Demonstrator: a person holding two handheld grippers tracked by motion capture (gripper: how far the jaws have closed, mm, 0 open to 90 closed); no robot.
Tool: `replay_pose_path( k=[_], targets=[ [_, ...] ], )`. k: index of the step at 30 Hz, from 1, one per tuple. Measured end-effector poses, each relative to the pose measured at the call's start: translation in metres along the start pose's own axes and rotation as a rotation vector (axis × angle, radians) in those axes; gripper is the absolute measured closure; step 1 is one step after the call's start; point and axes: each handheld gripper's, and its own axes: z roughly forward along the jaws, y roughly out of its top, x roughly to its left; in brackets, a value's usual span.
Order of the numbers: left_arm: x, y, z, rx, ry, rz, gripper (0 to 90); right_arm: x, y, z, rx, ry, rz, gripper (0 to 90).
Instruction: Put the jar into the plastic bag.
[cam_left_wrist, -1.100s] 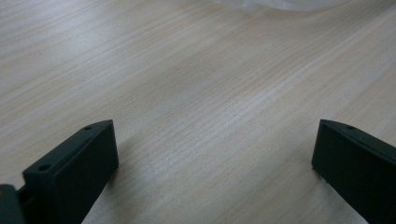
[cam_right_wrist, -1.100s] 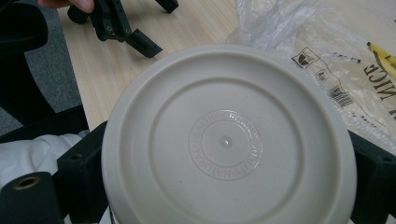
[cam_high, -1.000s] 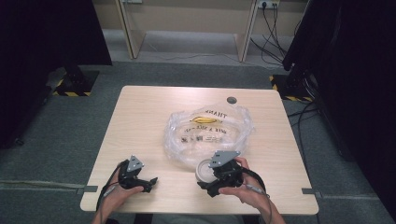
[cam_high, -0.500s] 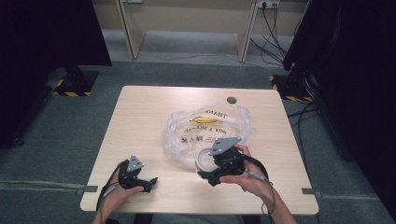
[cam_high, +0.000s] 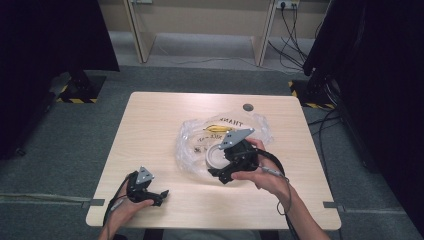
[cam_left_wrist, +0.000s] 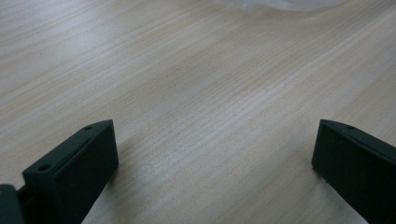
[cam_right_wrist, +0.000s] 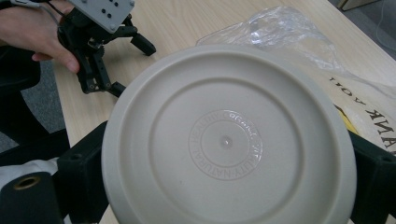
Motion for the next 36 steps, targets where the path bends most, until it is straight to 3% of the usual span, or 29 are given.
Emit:
replay_pose_path(
  k=[14, 27, 36],
  targets=[
    [0.000, 0.000, 0.000, 0.002, 0.000, 0.000, 0.0, -0.027, 0.016, 0.014, 0.031, -0.038, 0.031, 10.2],
    [0.000, 0.000, 0.000, 0.002, -0.001, 0.000, 0.0, -0.062, 0.023, 0.039, 0.052, -0.106, 0.072, 10.2],
    [0.000, 0.000, 0.000, 0.002, -0.001, 0.000, 0.0, -0.077, 0.027, 0.056, 0.047, -0.113, 0.086, 10.1]
  ],
)
